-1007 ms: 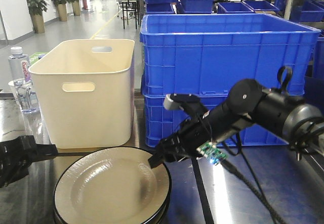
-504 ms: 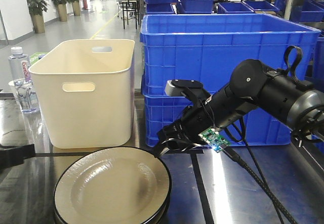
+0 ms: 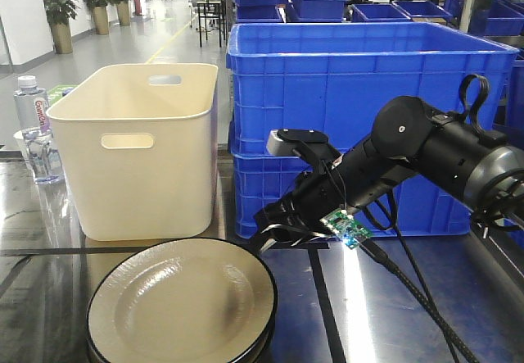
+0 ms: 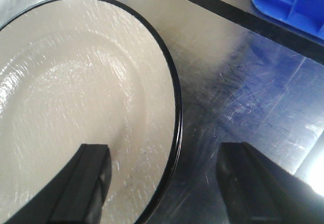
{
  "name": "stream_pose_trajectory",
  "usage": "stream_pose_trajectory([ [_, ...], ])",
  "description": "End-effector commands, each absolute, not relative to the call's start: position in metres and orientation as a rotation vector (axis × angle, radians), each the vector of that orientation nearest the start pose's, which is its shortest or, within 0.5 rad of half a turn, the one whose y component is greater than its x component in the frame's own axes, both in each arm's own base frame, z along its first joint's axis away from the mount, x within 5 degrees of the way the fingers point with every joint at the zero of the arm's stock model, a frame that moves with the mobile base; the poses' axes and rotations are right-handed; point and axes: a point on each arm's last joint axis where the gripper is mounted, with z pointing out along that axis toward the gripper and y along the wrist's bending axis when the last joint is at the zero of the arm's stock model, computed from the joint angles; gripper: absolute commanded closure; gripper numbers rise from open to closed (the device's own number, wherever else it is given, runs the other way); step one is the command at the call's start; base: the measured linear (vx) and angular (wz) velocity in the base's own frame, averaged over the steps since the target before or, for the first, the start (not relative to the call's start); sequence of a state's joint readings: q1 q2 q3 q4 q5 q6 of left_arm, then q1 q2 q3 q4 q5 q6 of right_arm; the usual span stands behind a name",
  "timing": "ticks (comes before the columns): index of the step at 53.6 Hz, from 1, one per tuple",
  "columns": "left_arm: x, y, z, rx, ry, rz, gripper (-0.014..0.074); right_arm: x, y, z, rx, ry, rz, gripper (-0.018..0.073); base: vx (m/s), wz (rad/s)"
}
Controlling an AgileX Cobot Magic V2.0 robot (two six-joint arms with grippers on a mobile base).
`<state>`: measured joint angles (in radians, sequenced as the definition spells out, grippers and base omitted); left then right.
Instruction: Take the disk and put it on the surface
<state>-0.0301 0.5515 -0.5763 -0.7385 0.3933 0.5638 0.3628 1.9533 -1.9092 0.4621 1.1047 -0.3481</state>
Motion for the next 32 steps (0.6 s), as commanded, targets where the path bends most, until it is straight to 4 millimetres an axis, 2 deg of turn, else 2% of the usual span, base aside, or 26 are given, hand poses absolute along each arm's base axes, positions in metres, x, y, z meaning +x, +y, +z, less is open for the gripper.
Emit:
stream_pose_trajectory([
  [1, 0.106, -0.025, 0.342, 0.069, 1.699, -0.344, 0.0603, 0.384, 0.184, 0.373, -0.731, 2.322, 0.644, 0.0069, 0.0, 0.0],
  [23, 0.105, -0.018, 0.342, 0.023, 1.628, -0.277, 0.0603, 0.384, 0.184, 0.373, -0.731, 2.322, 0.644, 0.0069, 0.0, 0.0],
  [28, 0.103, -0.013, 0.331, 0.021, 1.6, -0.192, 0.0603, 0.384, 0.184, 0.373, -0.731, 2.322, 0.644, 0.0069, 0.0, 0.0],
  [32, 0.094, -0.009, 0.312, -0.002, 1.574, -0.15, 0.0603, 0.384, 0.184, 0.373, -0.731, 2.322, 0.644, 0.0069, 0.0, 0.0],
])
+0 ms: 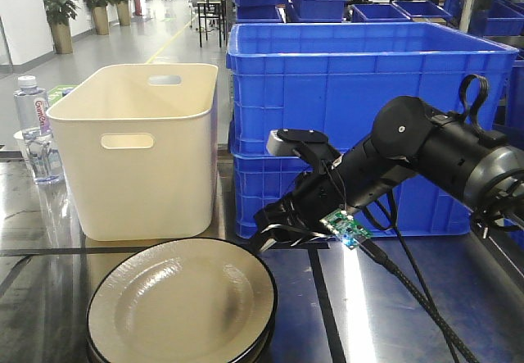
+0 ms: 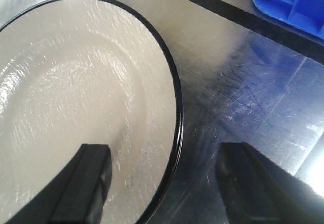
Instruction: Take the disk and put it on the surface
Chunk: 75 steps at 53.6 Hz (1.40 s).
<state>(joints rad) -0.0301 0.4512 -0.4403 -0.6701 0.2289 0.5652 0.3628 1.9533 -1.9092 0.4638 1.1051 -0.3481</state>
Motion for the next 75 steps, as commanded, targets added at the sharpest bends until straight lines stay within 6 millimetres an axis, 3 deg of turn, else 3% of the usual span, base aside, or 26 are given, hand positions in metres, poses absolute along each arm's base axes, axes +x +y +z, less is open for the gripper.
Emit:
stream_pose_trajectory([
  [1, 0.092, -0.009, 0.308, -0.004, 1.575, -0.151, 0.0603, 0.384, 0.184, 0.373, -0.731, 2.322, 0.644, 0.0069, 0.0, 0.0],
  [12, 0.067, -0.007, 0.264, -0.028, 1.541, -0.167, 0.0603, 0.384, 0.184, 0.373, -0.731, 2.322, 0.645, 0.0069, 0.0, 0.0],
  [24, 0.056, -0.003, 0.231, 0.049, 1.5, -0.027, 0.0603, 0.384, 0.184, 0.373, -0.731, 2.322, 0.645, 0.0069, 0.0, 0.0],
  [30, 0.055, -0.002, 0.207, -0.05, 1.484, -0.107, 0.0603, 0.384, 0.184, 0.373, -0.731, 2.322, 0.645, 0.0069, 0.0, 0.0],
  [40, 0.056, -0.002, 0.203, -0.144, 1.561, -0.204, 0.0603, 0.384, 0.184, 0.373, -0.731, 2.322, 0.645, 0.0069, 0.0, 0.0],
  [75, 0.056, -0.002, 0.203, -0.143, 1.56, -0.202, 0.0603, 0.383, 0.184, 0.373, -0.733, 2.324, 0.646, 0.0069, 0.0, 0.0],
])
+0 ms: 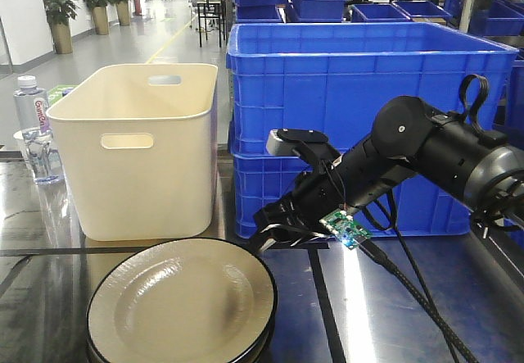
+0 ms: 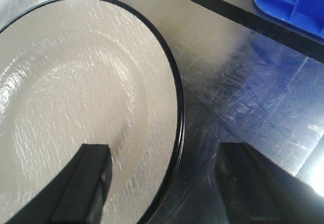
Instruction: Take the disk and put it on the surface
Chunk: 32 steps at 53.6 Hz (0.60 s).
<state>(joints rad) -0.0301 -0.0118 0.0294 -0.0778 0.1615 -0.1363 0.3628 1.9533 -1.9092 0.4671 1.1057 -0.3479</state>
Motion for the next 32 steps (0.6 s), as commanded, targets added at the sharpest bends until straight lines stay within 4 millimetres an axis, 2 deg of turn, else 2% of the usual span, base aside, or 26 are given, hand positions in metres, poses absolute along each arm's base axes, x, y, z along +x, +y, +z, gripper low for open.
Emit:
stream_pose_trajectory([
  [1, 0.056, -0.002, 0.203, -0.143, 1.56, -0.202, 0.0603, 0.383, 0.184, 0.373, -0.733, 2.324, 0.646, 0.0069, 0.0, 0.0],
  [9, 0.056, -0.002, 0.203, -0.143, 1.56, -0.202, 0.0603, 0.385, 0.183, 0.372, -0.744, 2.323, 0.607, 0.0092, 0.0, 0.0],
  [19, 0.056, -0.002, 0.203, -0.143, 1.56, -0.202, 0.0603, 0.379, 0.18, 0.371, -0.779, 2.362, 0.583, 0.0225, 0.0, 0.0],
  [32, 0.056, -0.002, 0.203, -0.143, 1.56, -0.202, 0.0603, 0.342, 0.163, 0.387, -0.711, 2.299, 0.566, 0.044, 0.0, 0.0],
])
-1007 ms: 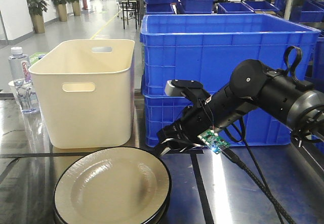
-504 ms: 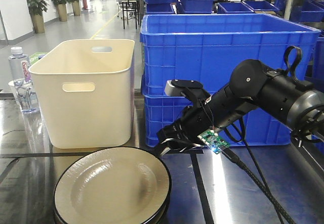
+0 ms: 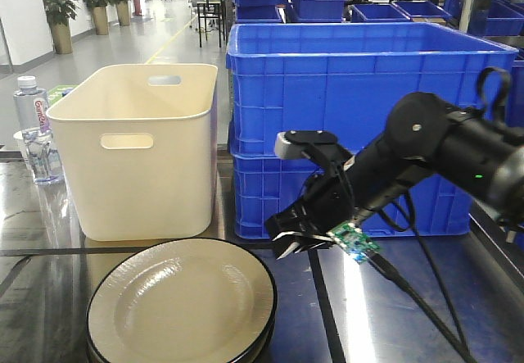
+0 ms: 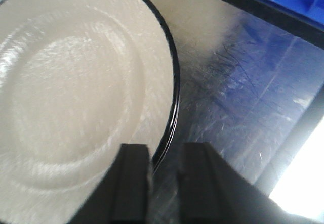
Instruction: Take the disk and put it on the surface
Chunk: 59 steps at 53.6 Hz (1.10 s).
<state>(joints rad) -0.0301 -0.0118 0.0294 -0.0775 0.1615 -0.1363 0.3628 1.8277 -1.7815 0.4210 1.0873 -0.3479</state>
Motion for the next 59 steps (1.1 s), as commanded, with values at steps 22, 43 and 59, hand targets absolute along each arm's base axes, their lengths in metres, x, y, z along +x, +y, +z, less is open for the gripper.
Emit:
stream_pose_trajectory([
  [22, 0.056, -0.002, 0.203, -0.143, 1.56, -0.202, 0.0603, 0.254, 0.104, 0.389, -0.582, 2.266, 0.229, 0.0569, 0.0, 0.0],
  [43, 0.056, -0.002, 0.203, -0.143, 1.56, -0.202, 0.0603, 0.158, 0.031, 0.345, -0.287, 1.922, 0.028, 0.0568, 0.0, 0.0],
  [59, 0.056, -0.002, 0.203, -0.143, 1.56, -0.202, 0.0603, 0.077, -0.002, 0.269, -0.06, 1.649, -0.087, 0.0568, 0.0, 0.0],
])
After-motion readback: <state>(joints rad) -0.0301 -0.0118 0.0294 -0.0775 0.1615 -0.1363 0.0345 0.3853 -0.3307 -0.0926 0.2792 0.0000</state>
